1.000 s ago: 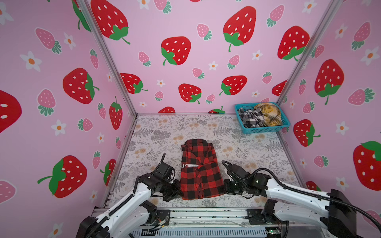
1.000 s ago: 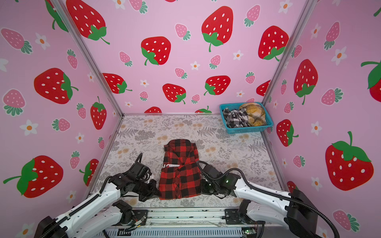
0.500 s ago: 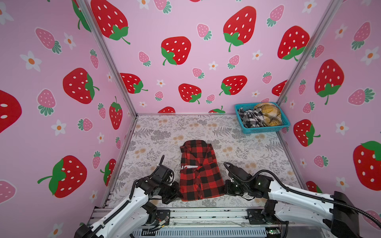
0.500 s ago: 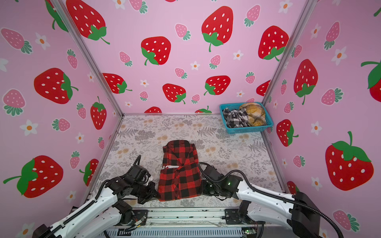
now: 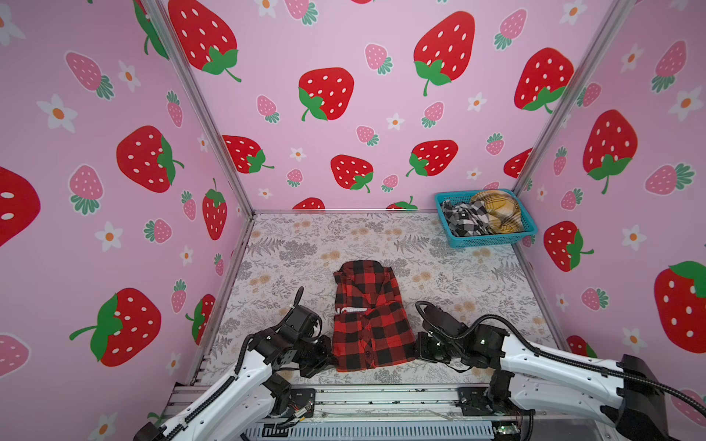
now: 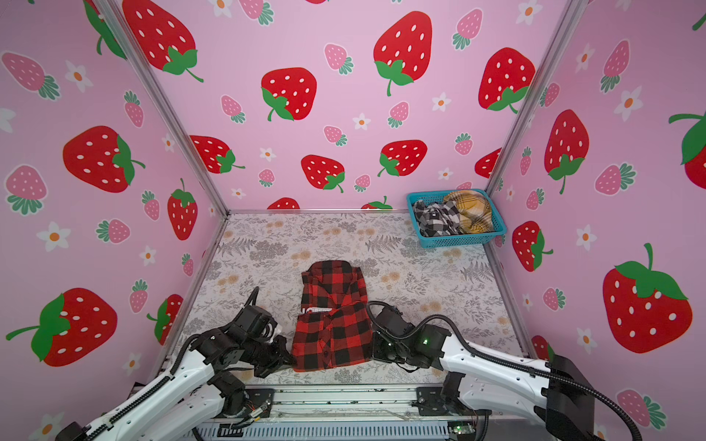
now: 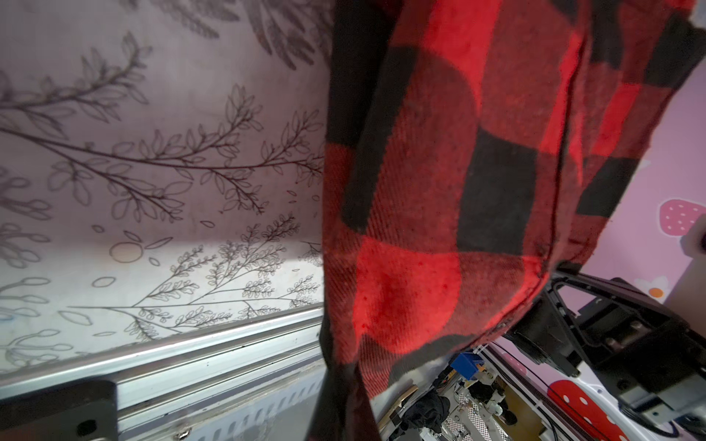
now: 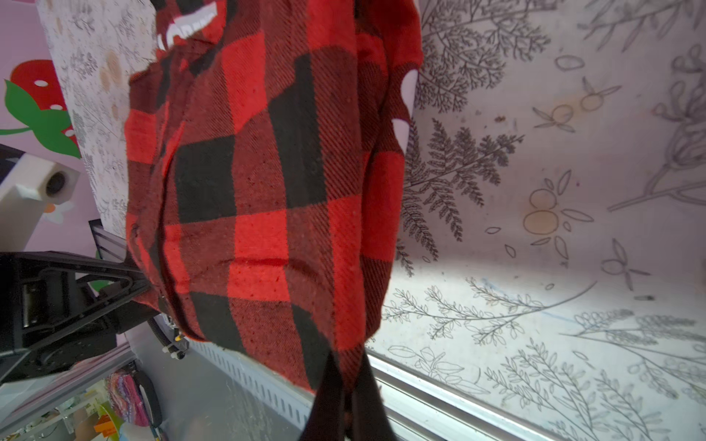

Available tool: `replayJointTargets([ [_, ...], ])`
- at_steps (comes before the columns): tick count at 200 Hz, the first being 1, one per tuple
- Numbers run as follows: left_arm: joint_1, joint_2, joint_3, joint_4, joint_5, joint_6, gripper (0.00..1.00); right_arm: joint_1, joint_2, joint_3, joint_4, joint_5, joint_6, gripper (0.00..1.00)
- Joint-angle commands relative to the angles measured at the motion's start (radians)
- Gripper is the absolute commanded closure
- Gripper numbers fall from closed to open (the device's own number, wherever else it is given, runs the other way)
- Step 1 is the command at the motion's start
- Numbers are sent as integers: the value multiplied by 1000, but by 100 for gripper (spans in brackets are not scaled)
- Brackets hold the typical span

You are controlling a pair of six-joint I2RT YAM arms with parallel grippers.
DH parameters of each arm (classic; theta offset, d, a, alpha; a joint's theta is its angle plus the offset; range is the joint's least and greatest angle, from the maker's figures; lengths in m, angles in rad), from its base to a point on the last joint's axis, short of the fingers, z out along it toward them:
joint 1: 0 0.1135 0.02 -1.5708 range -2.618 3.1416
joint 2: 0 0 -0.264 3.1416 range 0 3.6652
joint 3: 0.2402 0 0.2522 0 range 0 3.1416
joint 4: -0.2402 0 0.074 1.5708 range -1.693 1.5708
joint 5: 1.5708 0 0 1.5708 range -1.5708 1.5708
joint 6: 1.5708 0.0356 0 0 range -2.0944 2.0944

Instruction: Fold and stack the long sleeve shirts

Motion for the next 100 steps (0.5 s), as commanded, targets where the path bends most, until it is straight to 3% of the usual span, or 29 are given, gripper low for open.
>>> replayJointTargets([
  [1, -4, 19, 85, -42, -28, -19, 100, -2, 1, 55, -58, 55, 30, 100],
  [54, -6, 58, 40, -75, -17, 6, 100, -8, -2, -30, -5, 17, 57, 100],
  [100, -36, -25, -20, -102, -13, -34, 100, 35, -41, -61, -12, 21, 78, 100],
])
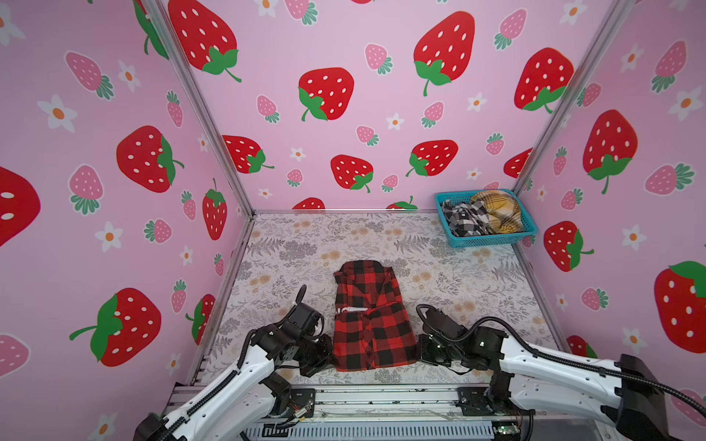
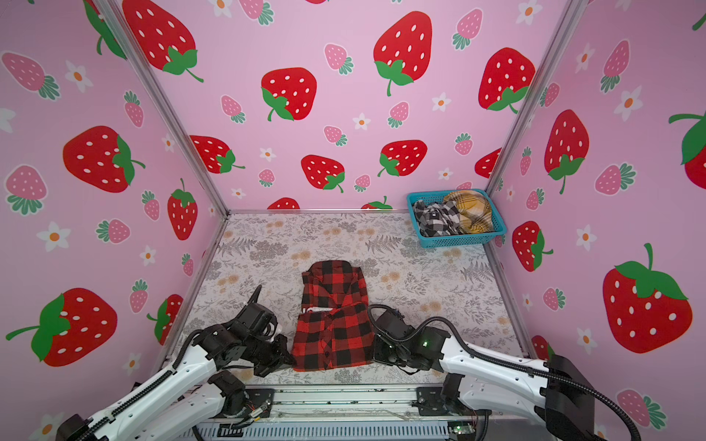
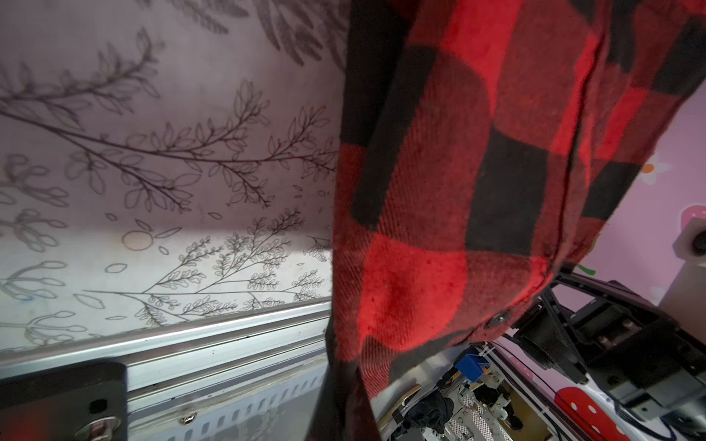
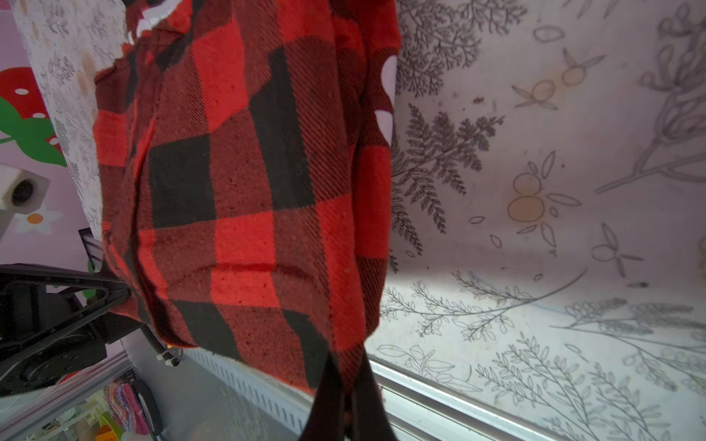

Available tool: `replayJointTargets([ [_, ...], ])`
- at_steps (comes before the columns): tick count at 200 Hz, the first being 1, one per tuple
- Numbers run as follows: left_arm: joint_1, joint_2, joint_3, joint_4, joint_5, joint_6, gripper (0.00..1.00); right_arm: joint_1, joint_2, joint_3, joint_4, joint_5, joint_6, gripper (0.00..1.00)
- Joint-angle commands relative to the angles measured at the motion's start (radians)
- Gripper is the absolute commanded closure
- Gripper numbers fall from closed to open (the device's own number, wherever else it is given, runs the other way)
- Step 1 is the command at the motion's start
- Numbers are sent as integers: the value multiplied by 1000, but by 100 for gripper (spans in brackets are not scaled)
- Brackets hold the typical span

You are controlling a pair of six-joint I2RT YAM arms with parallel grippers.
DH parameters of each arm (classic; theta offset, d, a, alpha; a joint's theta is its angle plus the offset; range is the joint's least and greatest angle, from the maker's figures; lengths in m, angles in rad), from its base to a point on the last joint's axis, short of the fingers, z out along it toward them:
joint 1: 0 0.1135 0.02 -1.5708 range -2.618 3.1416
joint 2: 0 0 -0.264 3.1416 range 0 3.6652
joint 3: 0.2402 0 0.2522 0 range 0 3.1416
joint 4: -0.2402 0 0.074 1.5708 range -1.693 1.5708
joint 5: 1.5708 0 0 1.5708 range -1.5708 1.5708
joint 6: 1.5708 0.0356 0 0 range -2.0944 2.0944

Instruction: Fold and stack the long sleeve shirts

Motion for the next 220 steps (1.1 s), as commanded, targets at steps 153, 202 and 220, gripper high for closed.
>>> replayJointTargets([
  [153, 470, 1191, 1232, 185, -102, 229, 37, -641, 1383, 1845, -322, -189, -707, 35],
  [202, 485, 1222, 1354, 85, -276, 248, 38, -668, 1270, 1635, -134, -168, -769, 15],
  [220, 446, 1282, 1456, 36, -225, 285, 48, -661, 1241, 1533, -75, -232, -773, 31],
])
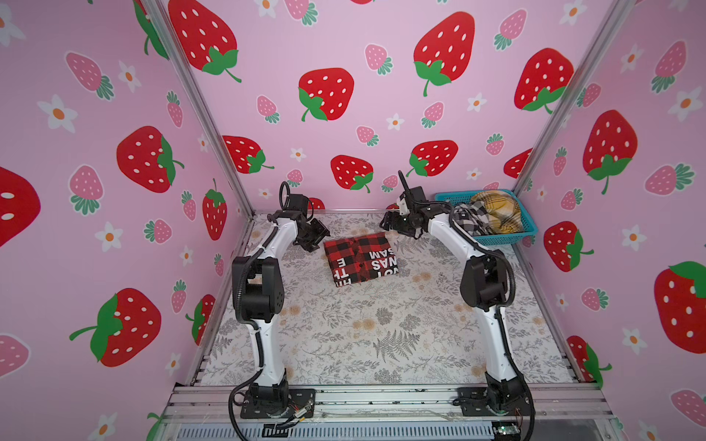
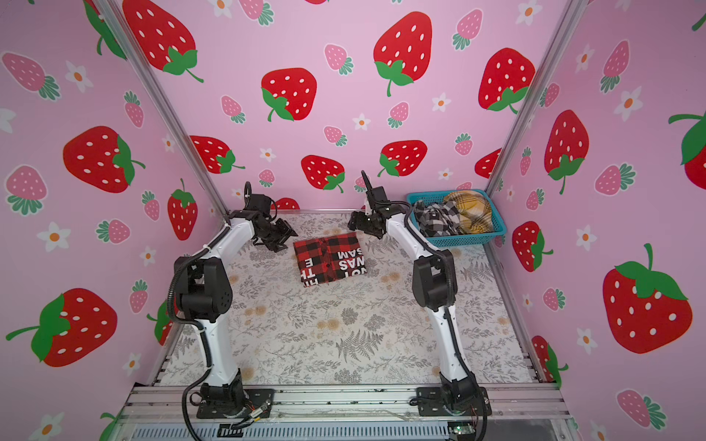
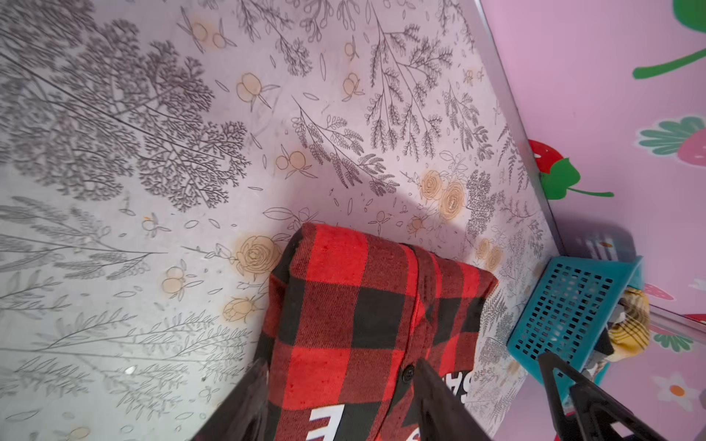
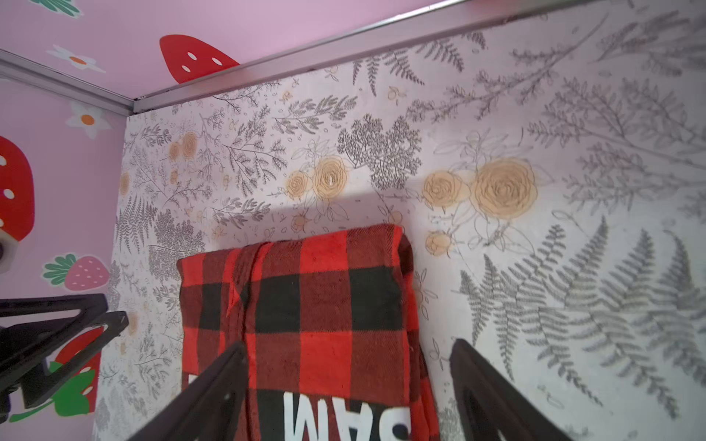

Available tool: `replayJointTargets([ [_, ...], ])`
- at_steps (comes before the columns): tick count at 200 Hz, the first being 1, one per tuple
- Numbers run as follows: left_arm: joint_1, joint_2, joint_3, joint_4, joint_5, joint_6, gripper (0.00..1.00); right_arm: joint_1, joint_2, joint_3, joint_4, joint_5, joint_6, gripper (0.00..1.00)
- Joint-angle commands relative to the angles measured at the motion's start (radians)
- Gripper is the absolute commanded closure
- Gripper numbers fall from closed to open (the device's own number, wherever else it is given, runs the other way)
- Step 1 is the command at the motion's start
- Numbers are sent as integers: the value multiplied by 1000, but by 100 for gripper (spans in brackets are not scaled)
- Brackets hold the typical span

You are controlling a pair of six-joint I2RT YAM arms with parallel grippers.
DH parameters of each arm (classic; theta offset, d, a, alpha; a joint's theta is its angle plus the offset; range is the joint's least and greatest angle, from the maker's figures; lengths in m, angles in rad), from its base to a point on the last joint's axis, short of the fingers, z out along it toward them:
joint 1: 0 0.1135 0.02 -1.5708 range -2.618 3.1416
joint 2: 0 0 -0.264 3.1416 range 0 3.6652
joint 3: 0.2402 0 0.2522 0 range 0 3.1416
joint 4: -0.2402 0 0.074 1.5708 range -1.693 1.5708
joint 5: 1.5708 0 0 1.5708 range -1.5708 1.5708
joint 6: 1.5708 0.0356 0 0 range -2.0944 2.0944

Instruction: Fold and stack the long sleeve shirts

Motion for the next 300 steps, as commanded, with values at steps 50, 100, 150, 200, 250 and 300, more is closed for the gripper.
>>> replayJointTargets([
  [50, -85, 180, 185, -95, 92, 77, 68, 49, -52, -228, 180, -92, -64, 63],
  [100, -121, 365, 381, -179, 118, 125, 66, 60, -55, -341, 199, -77, -71, 61],
  [150, -185, 253, 81, -69, 117, 133, 67, 109, -278, -701, 297, -70, -18, 61],
  [200, -281, -32, -315, 59, 147, 79, 67, 175, -552, -995, 337, -31, 56, 61],
  [250, -204, -178, -315, -33, 32, 140, 44, 90, -601, -980, 287, 6, 33, 40],
  [300, -143, -164, -429, 68, 123, 117, 44, 13, -397, -803, 275, -65, -63, 35],
])
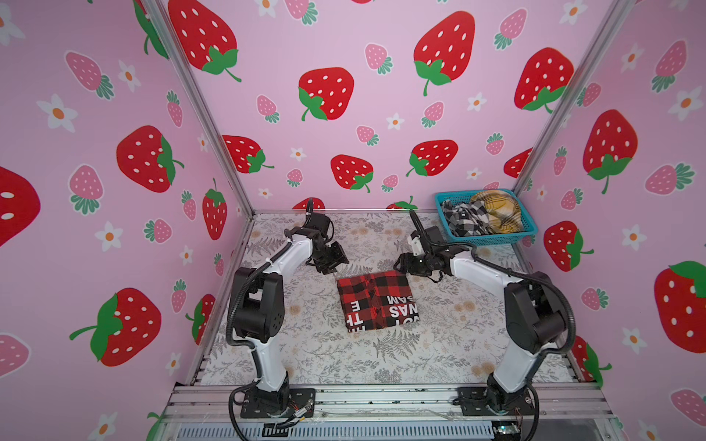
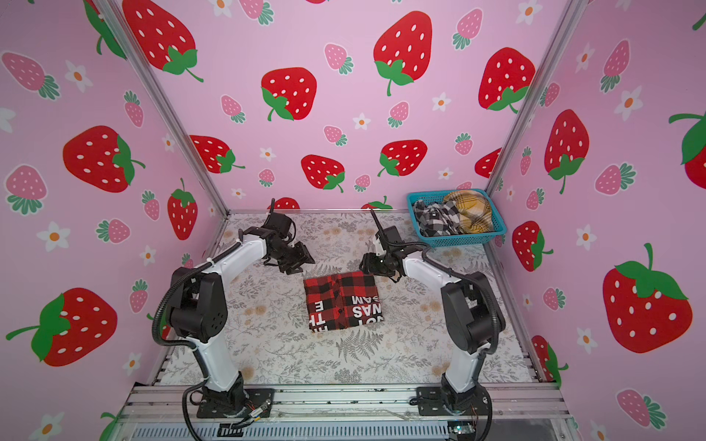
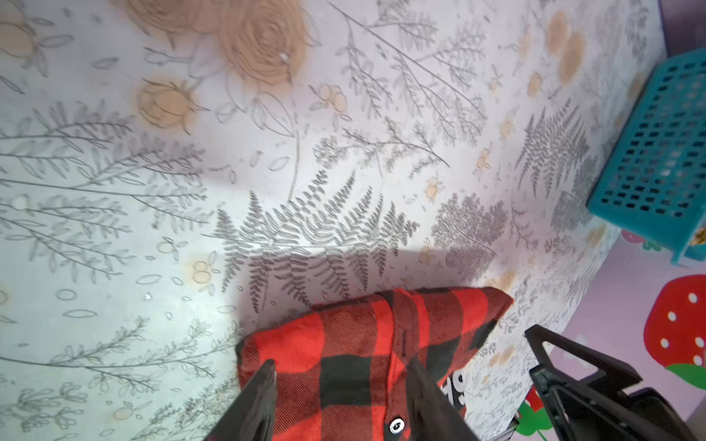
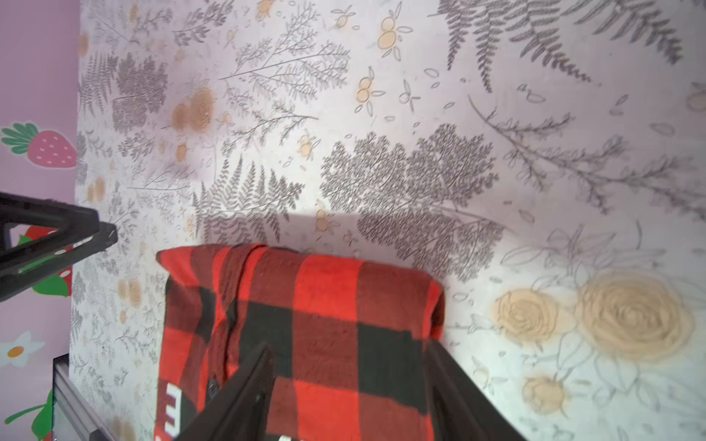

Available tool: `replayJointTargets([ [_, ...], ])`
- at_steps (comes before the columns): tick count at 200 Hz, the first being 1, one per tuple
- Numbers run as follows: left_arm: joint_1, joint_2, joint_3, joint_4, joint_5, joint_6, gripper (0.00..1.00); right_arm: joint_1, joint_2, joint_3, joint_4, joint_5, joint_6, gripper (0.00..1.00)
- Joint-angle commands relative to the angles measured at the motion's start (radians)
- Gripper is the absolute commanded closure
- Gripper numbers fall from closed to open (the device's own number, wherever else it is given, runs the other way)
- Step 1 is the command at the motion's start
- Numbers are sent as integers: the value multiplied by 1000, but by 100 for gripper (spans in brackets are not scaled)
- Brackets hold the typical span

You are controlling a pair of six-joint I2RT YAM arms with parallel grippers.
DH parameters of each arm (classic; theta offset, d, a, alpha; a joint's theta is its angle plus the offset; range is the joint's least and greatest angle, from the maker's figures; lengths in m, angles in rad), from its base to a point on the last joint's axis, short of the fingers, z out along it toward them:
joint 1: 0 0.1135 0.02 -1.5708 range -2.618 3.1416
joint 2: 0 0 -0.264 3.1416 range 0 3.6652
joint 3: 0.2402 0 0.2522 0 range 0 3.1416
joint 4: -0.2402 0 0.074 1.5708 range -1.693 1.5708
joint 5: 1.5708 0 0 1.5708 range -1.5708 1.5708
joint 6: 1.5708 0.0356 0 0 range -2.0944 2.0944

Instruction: Fold and stack the long sleeve shirts

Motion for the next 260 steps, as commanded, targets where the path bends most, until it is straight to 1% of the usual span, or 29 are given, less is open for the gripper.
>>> replayJointTargets([
  [1, 7, 10, -77, 41, 66, -9, 44, -22, 83, 67, -24, -40, -60, 35],
  [27, 17, 34, -121, 113, 144, -35, 44, -31, 149, 108, -51, -40, -80, 35],
  [37, 15, 50, -117, 115, 153, -35, 46, -31, 164, 109, -48, -43, -81, 35],
  [50, 15, 71, -113, 117, 167, -37, 51, -31, 177, 105, -42, -52, -81, 39],
  [61, 16, 86, -112, 120, 175, -40, 57, -31, 181, 94, -34, -60, -75, 47],
  [69, 17, 94, -112, 124, 176, -41, 64, -31, 176, 86, -33, -58, -67, 61],
  [76, 16, 102, -112, 128, 178, -45, 71, -31, 167, 80, -33, -50, -62, 69],
  [89, 17, 106, -108, 145, 196, -54, 84, -31, 145, 73, -33, -32, -53, 77],
  [106, 13, 99, -100, 159, 205, -58, 93, -31, 113, 65, -33, -15, -39, 88],
  [111, 13, 94, -99, 163, 206, -57, 100, -31, 104, 63, -34, -13, -35, 90],
  [128, 8, 59, -99, 173, 199, -63, 100, -30, 61, 43, -34, -2, -14, 94],
  [148, -6, 7, -111, 200, 185, -69, 100, -31, -2, 0, -34, 27, 16, 95],
  [162, -19, 8, -95, 201, 188, -63, 100, -33, -32, -25, -34, 43, 31, 95],
  [182, -33, 52, -70, 200, 194, -58, 100, -38, -45, -58, -33, 77, 50, 96],
  [201, -35, 123, -50, 220, 209, -58, 100, -63, -8, -72, -33, 81, 58, 98],
  [207, -34, 151, -39, 217, 206, -57, 100, -70, 6, -76, -1, 78, 61, 98],
  [228, -31, 234, 3, 208, 205, -50, 100, -89, 68, -69, 26, 64, 57, 95],
  [235, -30, 251, 15, 208, 205, -48, 100, -94, 88, -60, 29, 59, 56, 93],
  [238, -31, 254, 20, 205, 204, -46, 96, -95, 94, -56, 28, 55, 55, 91],
  [240, -30, 257, 24, 203, 203, -45, 90, -97, 99, -54, 27, 55, 53, 90],
  [247, -30, 259, 36, 196, 202, -44, 78, -98, 107, -44, 22, 51, 51, 85],
  [254, -30, 248, 42, 193, 200, -46, 68, -99, 105, -37, 17, 50, 47, 77],
  [260, -30, 228, 45, 192, 197, -45, 61, -98, 93, -34, 14, 50, 45, 69],
])
